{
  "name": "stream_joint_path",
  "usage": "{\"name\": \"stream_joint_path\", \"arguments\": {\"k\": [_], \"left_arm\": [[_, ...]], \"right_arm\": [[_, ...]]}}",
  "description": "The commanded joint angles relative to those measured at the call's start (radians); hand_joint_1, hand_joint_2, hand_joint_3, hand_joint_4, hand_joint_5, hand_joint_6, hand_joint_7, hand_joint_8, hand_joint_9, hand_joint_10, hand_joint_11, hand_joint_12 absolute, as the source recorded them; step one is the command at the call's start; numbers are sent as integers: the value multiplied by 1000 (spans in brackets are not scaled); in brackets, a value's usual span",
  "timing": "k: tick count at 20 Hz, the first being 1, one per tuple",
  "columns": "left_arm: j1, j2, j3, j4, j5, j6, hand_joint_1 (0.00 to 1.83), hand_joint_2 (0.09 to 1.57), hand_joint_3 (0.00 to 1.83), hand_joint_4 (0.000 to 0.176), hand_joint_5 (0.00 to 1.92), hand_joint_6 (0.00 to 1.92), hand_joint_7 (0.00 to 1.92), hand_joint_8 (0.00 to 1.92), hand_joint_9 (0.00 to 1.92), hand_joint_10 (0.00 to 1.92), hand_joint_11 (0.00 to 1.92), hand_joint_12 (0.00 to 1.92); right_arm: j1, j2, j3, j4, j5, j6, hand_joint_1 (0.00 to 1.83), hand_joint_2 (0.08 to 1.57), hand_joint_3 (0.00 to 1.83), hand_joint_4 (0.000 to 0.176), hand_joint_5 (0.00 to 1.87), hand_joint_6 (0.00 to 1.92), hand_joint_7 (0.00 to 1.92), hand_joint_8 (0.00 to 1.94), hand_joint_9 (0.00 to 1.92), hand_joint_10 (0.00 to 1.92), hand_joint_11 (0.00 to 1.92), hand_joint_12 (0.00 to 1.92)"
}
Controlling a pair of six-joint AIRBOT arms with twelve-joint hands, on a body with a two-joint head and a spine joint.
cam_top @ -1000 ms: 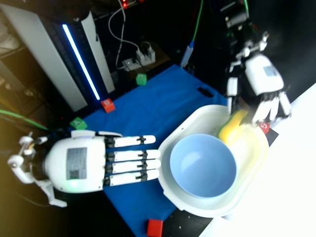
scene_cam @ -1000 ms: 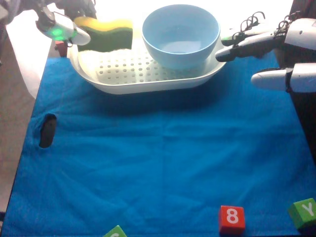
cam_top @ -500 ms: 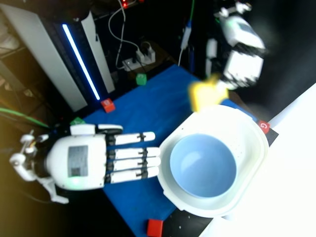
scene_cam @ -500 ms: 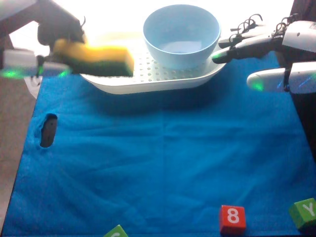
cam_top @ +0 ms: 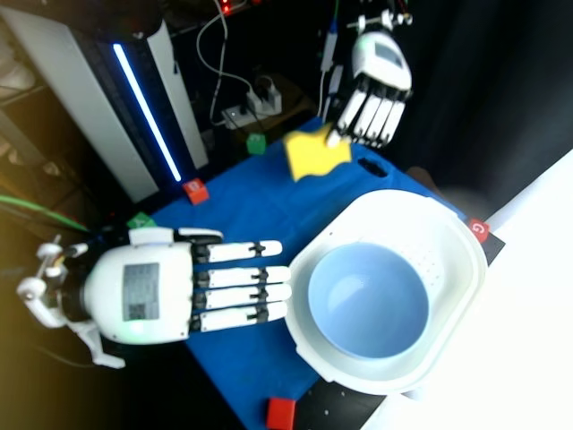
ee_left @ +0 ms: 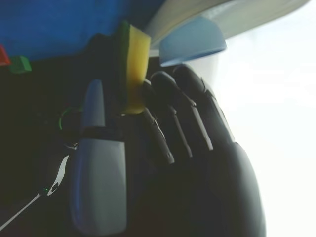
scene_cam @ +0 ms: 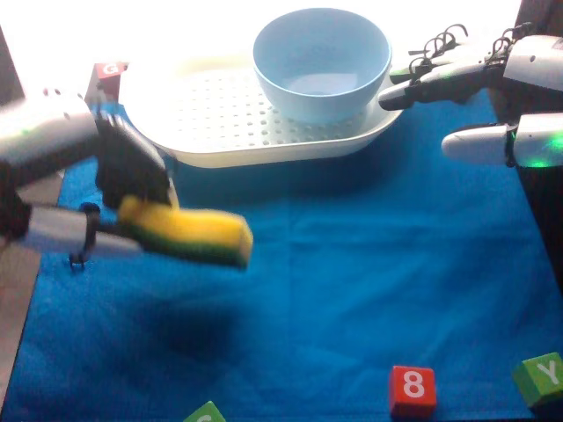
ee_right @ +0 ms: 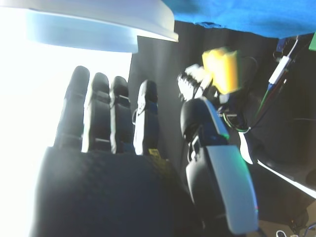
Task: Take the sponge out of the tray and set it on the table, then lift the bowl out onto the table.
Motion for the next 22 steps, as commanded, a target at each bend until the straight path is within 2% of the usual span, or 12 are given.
{"name": "stream_joint_path", "arguments": {"k": [1, 3, 4, 5, 6, 8, 13, 15, 17, 18, 20, 22], "left_arm": [[-1, -11, 9, -31, -80, -22, 1267, 1106, 0, 0, 1086, 528, 981, 1260, 897, 1370, 668, 1567], [3, -24, 18, -26, -52, -26, 1263, 1114, 2, 0, 1036, 642, 975, 1245, 835, 1198, 601, 1508], [4, -27, 21, -19, -35, -26, 1086, 1083, 2, 88, 1046, 826, 929, 732, 814, 933, 549, 1301], [4, -28, 21, -16, -30, -26, 1086, 1083, 2, 88, 1046, 826, 929, 732, 814, 933, 549, 1301], [4, -29, 21, -16, -28, -26, 897, 1017, 0, 0, 942, 341, 971, 382, 834, 705, 523, 1162], [4, -31, 25, -17, -30, -26, 811, 984, 0, 0, 959, 27, 1017, 124, 829, 594, 496, 1146], [4, -26, 30, -35, -76, -27, 658, 1044, 2, 7, 807, 0, 1038, 31, 656, 1078, 435, 1457], [5, -11, 23, -57, -143, -27, 631, 1022, 0, 10, 623, 0, 961, 2, 538, 1075, 383, 1527], [5, 15, 11, -90, -231, -27, 495, 1096, 7, 0, 594, 0, 850, 0, 486, 890, 240, 1394], [5, 24, 7, -106, -266, -25, 475, 1119, 4, 15, 579, 0, 657, 0, 405, 605, 99, 1220], [6, 39, 4, -155, -330, 1, 720, 1048, 0, 0, 746, 45, 706, 22, 549, 404, 223, 1186], [8, 43, 4, -229, -372, 69, 808, 945, 0, 0, 717, 10, 582, 3, 494, 122, 127, 923]], "right_arm": [[7, -2, -1, 66, 89, 7, 475, 1395, 1, 120, 432, 2, 247, 0, 205, 0, 33, 548], [7, -2, -1, 65, 89, 7, 496, 1396, 0, 118, 433, 1, 256, 2, 214, 3, 37, 548], [7, -2, -1, 65, 89, 7, 443, 1396, 1, 123, 420, 0, 248, 0, 207, 1, 24, 543], [7, -2, -1, 65, 89, 7, 443, 1396, 1, 123, 420, 0, 248, 0, 207, 1, 24, 543], [7, -2, -1, 65, 89, 7, 436, 1393, 0, 109, 422, 0, 255, 0, 221, 0, 10, 599], [5, -3, -1, 65, 88, 7, 490, 1403, 1, 102, 409, 1, 239, 1, 203, 0, 0, 572], [4, -3, 2, 66, 88, 7, 449, 1372, 0, 120, 416, 0, 256, 0, 216, 0, 0, 624], [4, -2, 0, 67, 89, 7, 438, 1368, 0, 123, 412, 0, 236, 1, 191, 1, 0, 544], [4, -2, -9, 68, 99, 7, 471, 1362, 0, 115, 413, 2, 217, 6, 164, 7, 0, 364], [4, -2, -14, 67, 111, 7, 453, 1355, 0, 124, 419, 3, 222, 5, 173, 8, 0, 359], [5, 7, -19, 72, 145, 7, 396, 1359, 0, 134, 387, 2, 197, 2, 185, 0, 20, 526], [6, 15, -20, 105, 190, 7, 364, 1350, 0, 124, 359, 5, 208, 4, 161, 2, 3, 433]]}}
